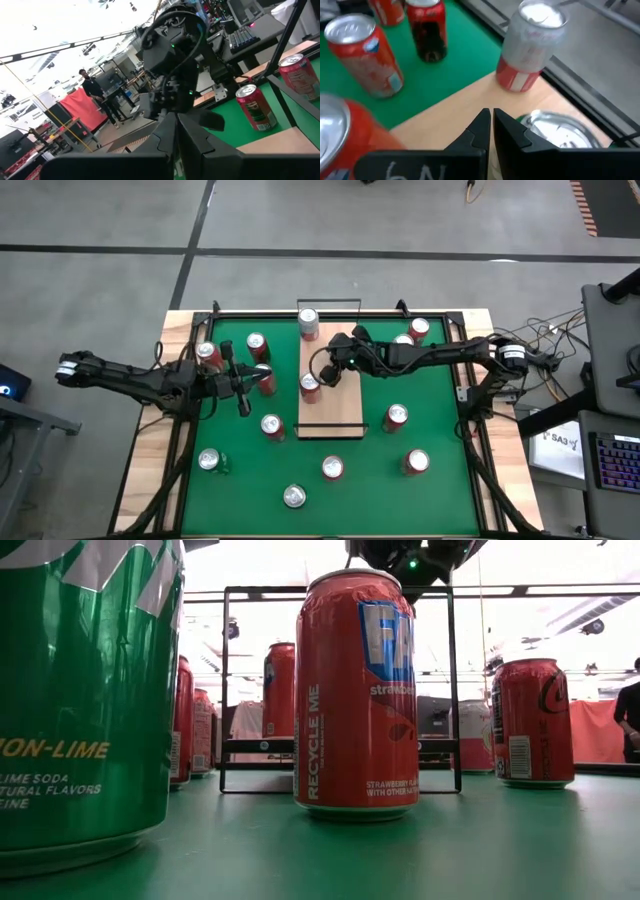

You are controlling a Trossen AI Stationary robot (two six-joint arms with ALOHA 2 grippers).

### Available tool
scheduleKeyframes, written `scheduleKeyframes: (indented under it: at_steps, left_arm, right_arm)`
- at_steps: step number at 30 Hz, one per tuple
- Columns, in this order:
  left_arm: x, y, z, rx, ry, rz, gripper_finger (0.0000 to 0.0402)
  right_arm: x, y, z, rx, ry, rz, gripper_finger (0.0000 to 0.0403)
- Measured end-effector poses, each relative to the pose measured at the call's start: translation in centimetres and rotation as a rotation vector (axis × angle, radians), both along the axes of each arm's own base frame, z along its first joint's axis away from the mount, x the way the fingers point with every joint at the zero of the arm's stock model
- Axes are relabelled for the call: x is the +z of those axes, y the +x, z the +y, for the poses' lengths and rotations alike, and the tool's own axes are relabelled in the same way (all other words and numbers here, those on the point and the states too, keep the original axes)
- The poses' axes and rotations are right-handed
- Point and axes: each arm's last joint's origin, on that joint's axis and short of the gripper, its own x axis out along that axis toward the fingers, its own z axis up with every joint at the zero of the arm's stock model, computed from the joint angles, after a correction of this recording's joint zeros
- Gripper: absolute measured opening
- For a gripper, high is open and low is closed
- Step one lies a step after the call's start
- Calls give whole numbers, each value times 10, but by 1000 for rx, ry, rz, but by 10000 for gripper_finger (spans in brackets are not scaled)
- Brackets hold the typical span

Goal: Place canned beverage on shelf
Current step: Put the green soda can on the shelf

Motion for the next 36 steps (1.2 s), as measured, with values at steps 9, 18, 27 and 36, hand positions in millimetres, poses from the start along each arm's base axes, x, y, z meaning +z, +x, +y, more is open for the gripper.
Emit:
scheduleKeyframes:
  at_steps: [9,18,27,36]
  left_arm:
    - [0,1,0,0,-4,-1,0]
    - [-1,2,0,0,-13,4,0]
    - [-1,2,0,0,-14,2,0]
    - [-1,2,0,0,-14,2,0]
  right_arm:
    - [21,-13,6,-17,25,-42,12]
    - [32,-54,-13,-281,91,53,12]
    - [15,-51,-16,-255,190,99,12]
    - [15,-48,1,-214,247,75,12]
